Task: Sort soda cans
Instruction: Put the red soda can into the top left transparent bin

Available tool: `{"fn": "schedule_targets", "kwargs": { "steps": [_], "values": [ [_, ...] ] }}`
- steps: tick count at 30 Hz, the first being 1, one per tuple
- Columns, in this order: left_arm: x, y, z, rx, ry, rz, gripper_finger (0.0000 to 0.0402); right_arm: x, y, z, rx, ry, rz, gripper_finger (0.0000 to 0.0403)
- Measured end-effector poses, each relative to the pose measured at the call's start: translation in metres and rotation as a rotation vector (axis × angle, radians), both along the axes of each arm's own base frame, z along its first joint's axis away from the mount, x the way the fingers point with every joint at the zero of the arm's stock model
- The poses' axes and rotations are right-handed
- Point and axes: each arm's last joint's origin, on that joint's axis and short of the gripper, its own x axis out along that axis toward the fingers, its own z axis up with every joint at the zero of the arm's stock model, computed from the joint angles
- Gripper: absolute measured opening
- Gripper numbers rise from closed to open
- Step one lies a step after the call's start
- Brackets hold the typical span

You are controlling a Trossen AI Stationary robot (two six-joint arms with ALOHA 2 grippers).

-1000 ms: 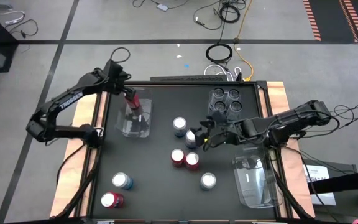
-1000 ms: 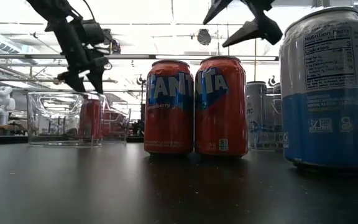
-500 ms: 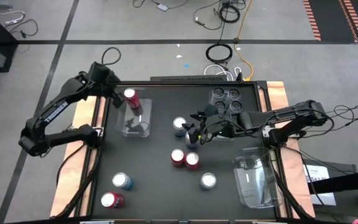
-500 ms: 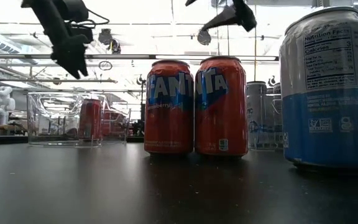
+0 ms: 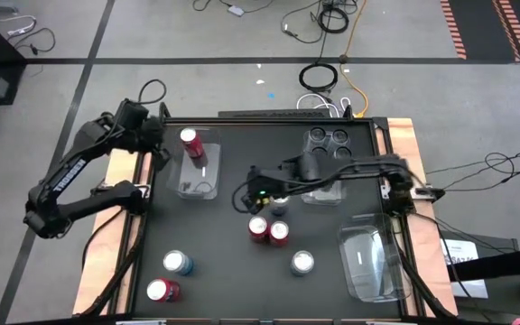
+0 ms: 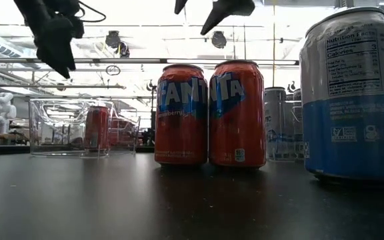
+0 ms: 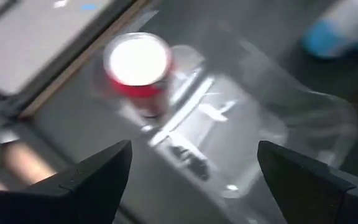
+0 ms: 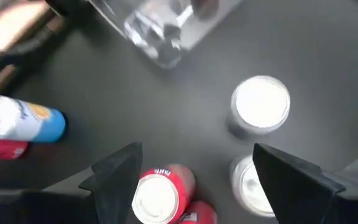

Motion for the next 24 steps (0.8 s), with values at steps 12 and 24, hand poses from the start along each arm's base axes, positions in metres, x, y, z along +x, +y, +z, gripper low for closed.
{"fn": "schedule_targets", "kwargs": {
  "steps": [12,24],
  "values": [
    [-0.028,-0.053,0.009,0.032,-0.317,-0.212,0.0357,0.029,0.014,-0.027,0.164,0.111,-0.021,0.0297],
    [-0.069,-0.112,-0.010,0.009,-0.596,-0.046,0.0357,0.023,0.044,-0.032,0.134,0.163,0.072,0.0297]
  ]
}}
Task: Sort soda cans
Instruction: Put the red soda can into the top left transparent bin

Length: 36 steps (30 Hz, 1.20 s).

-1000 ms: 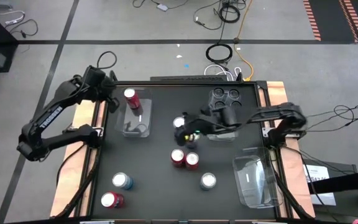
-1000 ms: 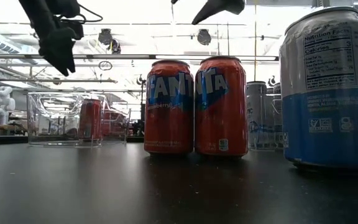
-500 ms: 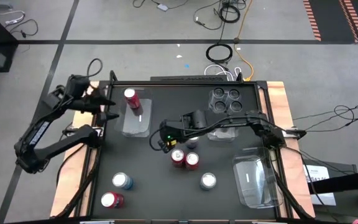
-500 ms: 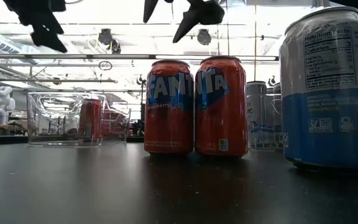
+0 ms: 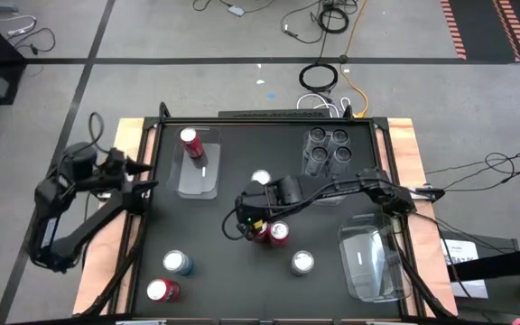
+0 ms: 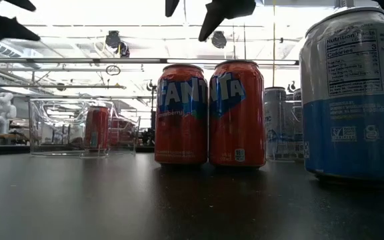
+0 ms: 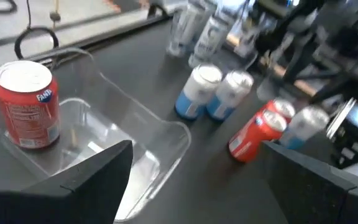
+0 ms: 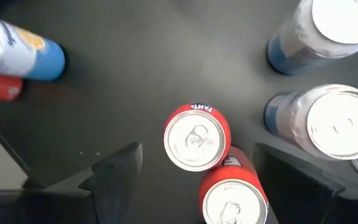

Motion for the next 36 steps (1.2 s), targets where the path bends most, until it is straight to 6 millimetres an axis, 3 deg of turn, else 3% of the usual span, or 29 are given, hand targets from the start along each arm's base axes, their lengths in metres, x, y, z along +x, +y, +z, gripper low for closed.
{"fn": "schedule_targets", "kwargs": {
  "steps": [7,18,27,32,36],
  "values": [
    [-0.018,-0.025,-0.007,-0.011,-0.135,0.052,0.0357,0.009,0.003,-0.018,-0.038,0.038,0.087,0.0297],
    [-0.017,-0.024,0.000,0.032,-0.170,0.056,0.0357,0.007,0.005,-0.022,-0.053,0.080,0.122,0.0297],
    [-0.015,-0.020,0.025,0.164,-0.368,0.077,0.0357,0.001,0.018,-0.023,-0.080,0.110,0.140,0.0297],
    [-0.012,-0.010,0.030,0.189,-0.353,0.213,0.0357,-0.004,0.029,-0.023,-0.132,0.116,0.141,0.0297],
    [0.008,0.018,0.023,0.101,-0.240,0.222,0.0357,-0.006,0.042,-0.022,-0.175,0.080,0.125,0.0297]
  ]
}}
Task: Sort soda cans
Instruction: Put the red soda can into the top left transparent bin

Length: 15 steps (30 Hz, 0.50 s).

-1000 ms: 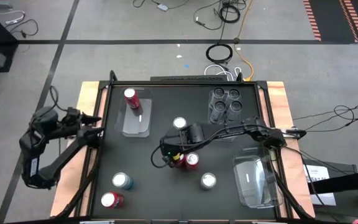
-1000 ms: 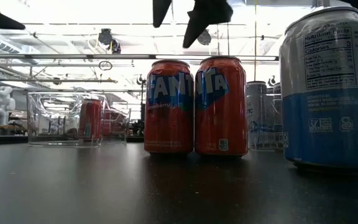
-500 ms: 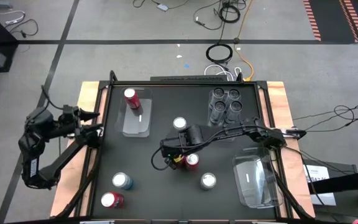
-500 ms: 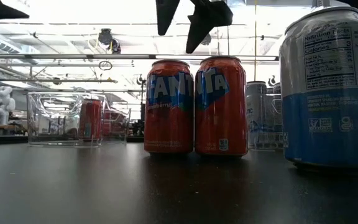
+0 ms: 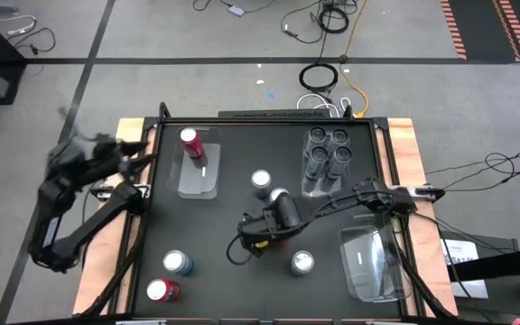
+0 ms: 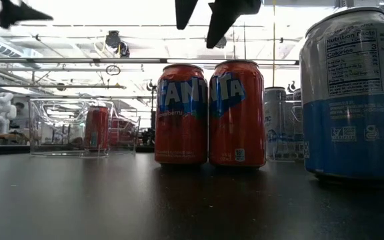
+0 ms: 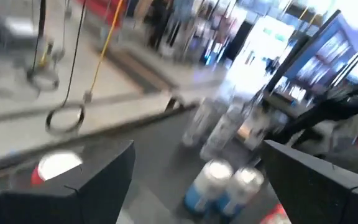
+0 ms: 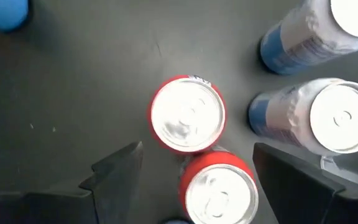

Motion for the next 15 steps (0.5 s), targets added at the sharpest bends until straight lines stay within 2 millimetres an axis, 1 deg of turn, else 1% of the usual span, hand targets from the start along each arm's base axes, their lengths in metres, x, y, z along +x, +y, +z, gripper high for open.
{"fn": "schedule_targets", "kwargs": {
  "steps": [4,8,11,15],
  "values": [
    [0.027,0.035,-0.015,-0.160,0.105,-0.048,0.0357,-0.005,0.014,0.001,-0.061,-0.045,-0.061,0.0297],
    [0.053,0.061,-0.018,-0.179,0.108,-0.144,0.0357,-0.015,0.032,0.007,-0.125,-0.111,-0.116,0.0297],
    [0.073,0.071,-0.013,-0.136,0.081,-0.218,0.0357,-0.028,0.045,0.014,-0.157,-0.157,-0.169,0.0297],
    [0.101,0.071,-0.010,-0.072,0.075,-0.280,0.0357,-0.047,0.062,0.021,-0.195,-0.211,-0.249,0.0297]
  ]
}}
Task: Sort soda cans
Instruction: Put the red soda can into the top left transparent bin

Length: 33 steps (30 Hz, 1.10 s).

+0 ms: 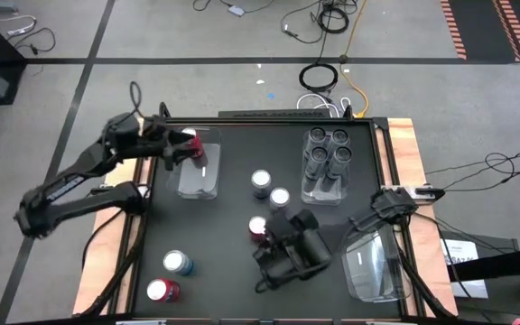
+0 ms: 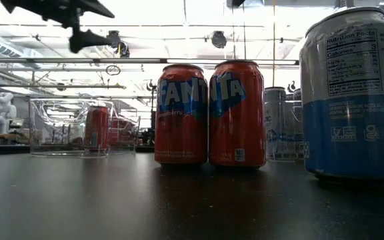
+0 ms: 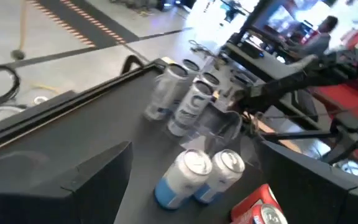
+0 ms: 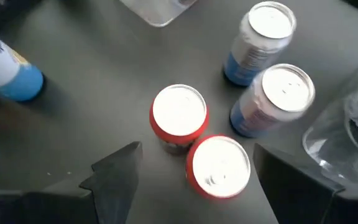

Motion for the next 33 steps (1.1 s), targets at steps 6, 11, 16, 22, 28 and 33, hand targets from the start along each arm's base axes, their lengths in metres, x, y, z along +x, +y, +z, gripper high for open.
{"fn": "schedule_targets", "kwargs": {
  "steps": [6,11,16,22,28,33],
  "values": [
    [0.046,-0.023,-0.007,0.019,0.039,-0.115,0.0357,-0.019,0.022,0.008,0.004,-0.057,0.003,0.0297],
    [0.079,-0.055,-0.007,0.044,0.117,-0.200,0.0357,-0.029,0.039,0.009,0.013,-0.069,0.032,0.0297],
    [0.112,-0.088,0.002,0.081,0.185,-0.288,0.0357,-0.039,0.052,0.010,-0.001,-0.106,0.040,0.0297],
    [0.150,-0.117,0.002,0.159,0.407,-0.418,0.0357,-0.049,0.065,0.010,-0.006,-0.140,0.051,0.0297],
    [0.182,-0.141,-0.013,0.278,0.525,-0.556,0.0357,-0.057,0.076,0.011,-0.007,-0.184,0.044,0.0297],
    [0.198,-0.148,-0.031,0.307,0.590,-0.592,0.0357,-0.061,0.081,0.011,0.001,-0.189,0.049,0.0297]
  ]
}}
